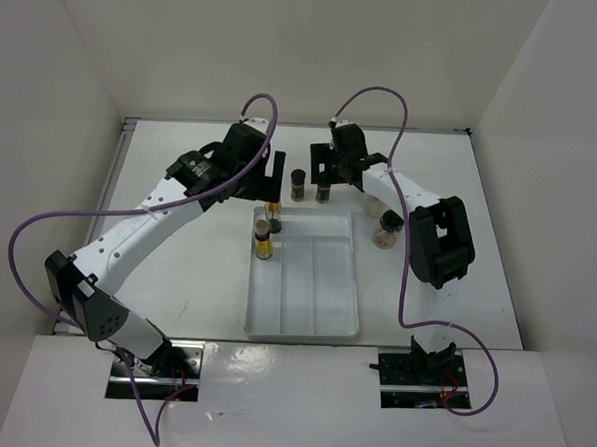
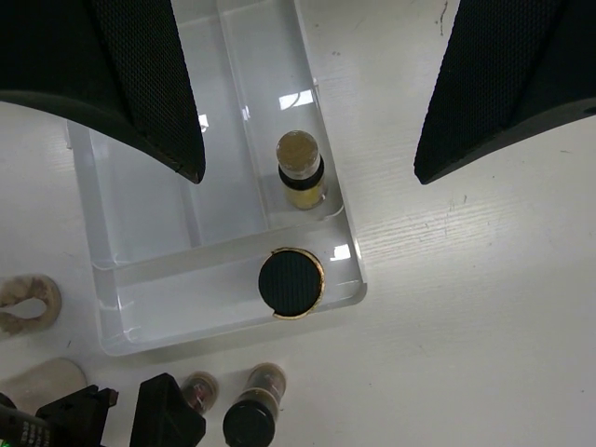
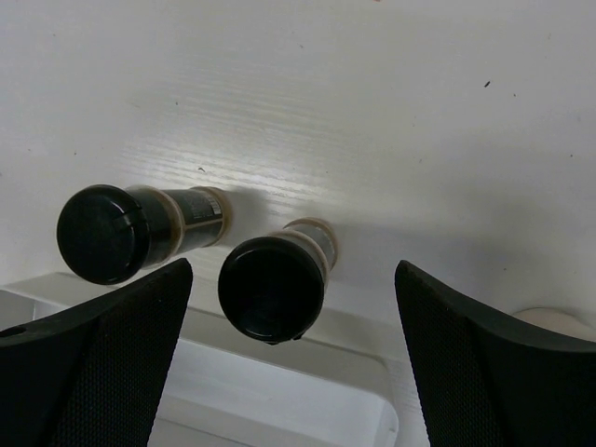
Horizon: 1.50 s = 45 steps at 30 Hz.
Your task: Organize the condiment bottles
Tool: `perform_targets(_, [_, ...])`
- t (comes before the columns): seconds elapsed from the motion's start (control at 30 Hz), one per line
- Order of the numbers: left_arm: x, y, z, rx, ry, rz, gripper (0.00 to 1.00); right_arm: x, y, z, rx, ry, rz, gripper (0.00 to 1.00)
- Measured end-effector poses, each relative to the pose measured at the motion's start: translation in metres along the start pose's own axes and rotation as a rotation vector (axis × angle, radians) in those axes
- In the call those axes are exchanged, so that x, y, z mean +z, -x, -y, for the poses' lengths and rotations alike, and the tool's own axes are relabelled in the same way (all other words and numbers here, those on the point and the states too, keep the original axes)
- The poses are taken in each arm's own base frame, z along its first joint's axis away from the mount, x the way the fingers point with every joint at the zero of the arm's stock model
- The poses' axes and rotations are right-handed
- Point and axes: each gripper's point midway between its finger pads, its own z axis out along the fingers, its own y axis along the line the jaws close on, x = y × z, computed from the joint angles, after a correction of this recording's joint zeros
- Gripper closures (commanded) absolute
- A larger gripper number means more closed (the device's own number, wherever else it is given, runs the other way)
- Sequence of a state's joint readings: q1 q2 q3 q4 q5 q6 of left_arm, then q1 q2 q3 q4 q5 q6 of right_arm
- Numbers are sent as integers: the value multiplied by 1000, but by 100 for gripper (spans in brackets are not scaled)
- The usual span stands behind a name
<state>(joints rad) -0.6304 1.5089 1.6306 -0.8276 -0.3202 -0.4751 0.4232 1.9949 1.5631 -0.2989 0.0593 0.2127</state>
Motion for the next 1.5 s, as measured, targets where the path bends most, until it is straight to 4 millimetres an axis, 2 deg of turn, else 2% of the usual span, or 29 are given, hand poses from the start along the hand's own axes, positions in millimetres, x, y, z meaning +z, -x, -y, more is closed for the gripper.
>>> perform_targets(0.17, [2, -6, -14, -18, 28, -11, 1, 2, 3, -2, -23, -11, 10, 20])
perform_targets(0.2, [2, -5, -18, -25, 33, -7, 1, 2, 2, -2, -28, -14, 9, 24])
perform_targets(0.27, [1, -2, -24, -38, 42, 2, 1, 2, 3, 0, -35, -24, 11, 25])
perform_targets(0.37, [0, 4, -32, -58, 53, 18, 1, 3, 2, 1, -42, -30, 10, 36])
perform_targets(0.4, [0, 5, -34, -63, 56, 22, 1, 3, 2, 1, -45, -32, 9, 43])
perform_targets(0.47, [0, 7, -37, -70, 60, 28, 1, 5, 1, 2, -53, -34, 7, 49])
perform_targets(0.6, [2, 8, -43, -81, 68, 27, 1, 8, 1, 3, -57, -41, 9, 73])
perform_targets(0.67, [4, 9, -46, -90, 70, 29, 1, 9, 2, 3, -58, -42, 10, 78])
perform_targets(0.77, [8, 11, -53, -105, 73, 28, 1, 10, 3, 3, -58, -43, 13, 92])
perform_targets(0.8, [9, 12, -54, -110, 74, 28, 1, 10, 3, 4, -58, -45, 13, 100])
perform_targets(0.93, [21, 16, -61, -124, 80, 29, 1, 9, 5, 5, -59, -54, 5, 100])
perform_targets(1.1, [53, 21, -76, -131, 108, -8, 1, -1, 15, 6, -57, -76, 5, 100])
perform_targets(1.2, [76, 28, -84, -145, 113, -24, 1, -16, 23, 4, -58, -80, 17, 100])
perform_targets(1.27, [90, 28, -87, -145, 110, -40, 1, -34, 32, 1, -60, -79, 36, 100])
perform_targets(1.4, [112, 35, -88, -134, 77, -56, 1, -86, 55, -19, -63, -44, 128, 100])
perform_targets(1.5, [124, 54, -77, -106, 24, -38, 1, -131, 62, -45, -70, 8, 192, 100])
